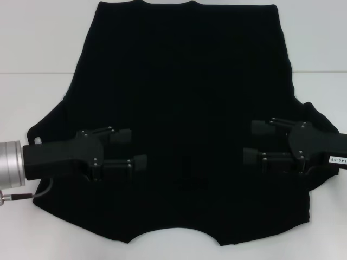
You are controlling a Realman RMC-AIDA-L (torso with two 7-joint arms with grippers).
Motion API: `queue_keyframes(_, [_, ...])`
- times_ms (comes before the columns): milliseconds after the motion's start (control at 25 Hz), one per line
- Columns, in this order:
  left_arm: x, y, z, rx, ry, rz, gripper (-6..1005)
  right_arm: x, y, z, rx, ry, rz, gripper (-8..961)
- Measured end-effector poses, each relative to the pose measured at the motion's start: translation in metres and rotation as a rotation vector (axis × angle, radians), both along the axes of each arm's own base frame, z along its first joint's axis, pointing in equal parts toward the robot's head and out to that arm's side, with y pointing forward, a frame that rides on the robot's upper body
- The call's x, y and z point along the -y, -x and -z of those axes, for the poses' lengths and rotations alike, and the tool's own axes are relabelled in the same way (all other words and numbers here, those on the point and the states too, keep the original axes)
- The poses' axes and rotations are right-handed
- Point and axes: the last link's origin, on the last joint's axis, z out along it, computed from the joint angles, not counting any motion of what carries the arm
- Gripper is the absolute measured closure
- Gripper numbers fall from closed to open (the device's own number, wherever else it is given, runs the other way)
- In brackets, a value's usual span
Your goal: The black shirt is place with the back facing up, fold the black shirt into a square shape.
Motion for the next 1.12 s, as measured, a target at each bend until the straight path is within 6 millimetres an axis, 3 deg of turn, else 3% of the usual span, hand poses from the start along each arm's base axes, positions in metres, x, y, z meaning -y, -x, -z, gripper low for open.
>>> queue_keyframes(680, [-0.001, 0.003, -0.001, 0.008, -0.007, -0.040, 109, 0.001, 0.003, 0.005, -0.010, 0.010, 0.002, 26])
queue_keyframes(1120, [-0.038, 0.051, -0.030, 0.032, -0.205, -0.547, 111, 0.000, 0.005, 0.011, -0.023, 0.005, 0.014, 26])
